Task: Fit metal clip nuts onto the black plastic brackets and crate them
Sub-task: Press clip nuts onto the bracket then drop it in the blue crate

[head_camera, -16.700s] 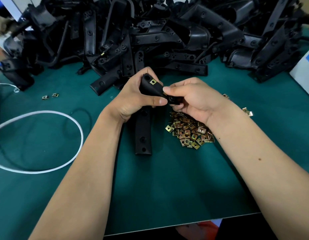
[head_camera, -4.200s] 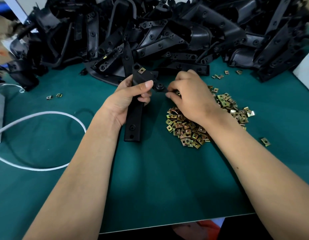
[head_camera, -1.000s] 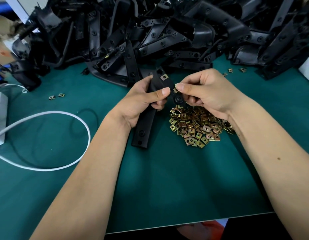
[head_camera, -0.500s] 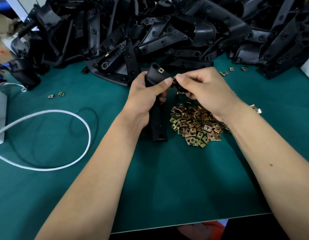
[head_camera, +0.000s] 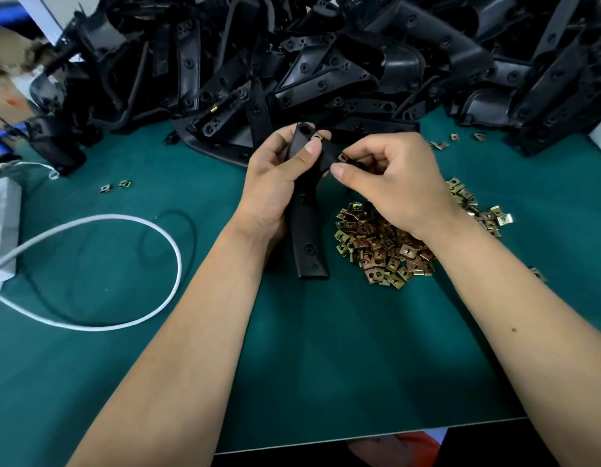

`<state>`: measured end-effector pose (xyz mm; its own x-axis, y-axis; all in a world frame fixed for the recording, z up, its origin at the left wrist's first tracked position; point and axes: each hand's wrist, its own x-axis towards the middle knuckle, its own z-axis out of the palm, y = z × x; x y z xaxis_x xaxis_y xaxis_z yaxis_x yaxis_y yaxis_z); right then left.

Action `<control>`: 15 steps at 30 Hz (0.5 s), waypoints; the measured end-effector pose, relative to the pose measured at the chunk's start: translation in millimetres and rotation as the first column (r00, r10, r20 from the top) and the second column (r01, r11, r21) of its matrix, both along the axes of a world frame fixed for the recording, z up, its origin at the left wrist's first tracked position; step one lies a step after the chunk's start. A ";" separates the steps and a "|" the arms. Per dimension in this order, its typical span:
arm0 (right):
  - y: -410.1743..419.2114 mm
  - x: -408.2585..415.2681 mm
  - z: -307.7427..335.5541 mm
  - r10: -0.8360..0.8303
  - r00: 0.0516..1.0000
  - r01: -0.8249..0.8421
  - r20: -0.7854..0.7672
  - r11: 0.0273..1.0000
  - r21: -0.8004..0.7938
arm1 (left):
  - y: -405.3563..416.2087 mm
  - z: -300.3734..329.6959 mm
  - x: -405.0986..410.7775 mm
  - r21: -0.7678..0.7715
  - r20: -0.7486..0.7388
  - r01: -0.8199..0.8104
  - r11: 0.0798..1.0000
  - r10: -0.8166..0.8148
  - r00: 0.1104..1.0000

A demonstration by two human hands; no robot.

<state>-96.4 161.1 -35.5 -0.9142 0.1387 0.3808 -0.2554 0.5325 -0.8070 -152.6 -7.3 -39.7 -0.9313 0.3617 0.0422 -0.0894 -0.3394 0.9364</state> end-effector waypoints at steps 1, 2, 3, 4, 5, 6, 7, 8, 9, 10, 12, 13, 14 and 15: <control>0.3 0.0 -0.2 0.002 1.000 -0.002 -0.002 1.000 -0.003 | 0.1 -0.4 -0.7 -0.009 -0.017 -0.009 1.000 0.008 1.000; 0.1 0.1 -0.4 0.005 1.000 -0.005 -0.006 1.000 -0.002 | -0.2 -0.7 -1.7 -0.014 -0.033 -0.015 1.000 0.014 0.999; 0.0 0.2 -0.8 0.008 1.000 -0.008 -0.011 1.000 0.002 | -0.6 -1.0 -2.5 -0.015 -0.046 -0.016 1.000 0.015 0.999; -0.2 0.3 -1.1 0.014 1.000 -0.014 -0.013 1.000 0.009 | -0.9 -1.3 -3.1 -0.013 -0.054 -0.010 1.000 0.009 0.998; -0.3 0.4 -1.5 0.024 1.000 -0.023 -0.010 1.000 0.012 | -1.4 -1.2 -3.1 -0.008 -0.057 -0.002 1.000 0.002 0.998; -0.3 0.4 -1.6 0.034 0.999 -0.034 -0.004 0.999 0.011 | -1.8 -1.5 -3.1 0.000 -0.057 0.006 1.000 -0.006 0.998; -0.1 0.6 -1.6 0.042 0.999 -0.042 0.001 0.999 0.006 | -2.0 -2.1 -3.0 0.010 -0.055 0.011 1.000 -0.010 0.998; 0.5 0.9 -1.1 0.048 0.999 -0.048 0.002 0.999 -0.002 | -1.9 -2.6 -2.9 0.023 -0.049 0.013 1.000 -0.012 0.999; 1.4 1.2 -0.6 0.056 0.998 -0.056 0.002 0.998 -0.016 | -1.5 -2.9 -2.7 0.040 -0.040 0.015 0.999 -0.013 0.999; 2.4 1.4 0.1 0.064 0.998 -0.064 0.001 0.998 -0.029 | -1.2 -3.0 -2.5 0.058 -0.028 0.019 0.998 -0.018 0.999; 3.5 1.6 1.0 0.070 0.998 -0.070 0.002 0.997 -0.039 | -0.7 -3.3 -3.0 0.085 -0.007 0.039 0.996 -0.038 0.999; 3.6 1.6 1.0 0.066 0.998 -0.066 0.006 0.997 -0.036 | -0.9 -3.6 -3.5 0.092 -0.001 0.048 0.995 -0.048 0.999; 3.3 1.7 1.1 0.060 0.998 -0.060 0.009 0.998 -0.029 | -1.3 -3.9 -3.9 0.098 0.001 0.056 0.994 -0.056 0.998; 2.6 1.8 1.1 0.053 0.999 -0.053 0.009 0.998 -0.022 | -1.9 -4.5 -4.5 0.105 -0.004 0.065 0.992 -0.065 0.998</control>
<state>-94.6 163.7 -34.4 -0.9241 0.0983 0.3694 -0.2749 0.5006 -0.8209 -157.1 -9.2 -44.2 -0.9060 0.4151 0.0832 -0.1144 -0.4292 0.8959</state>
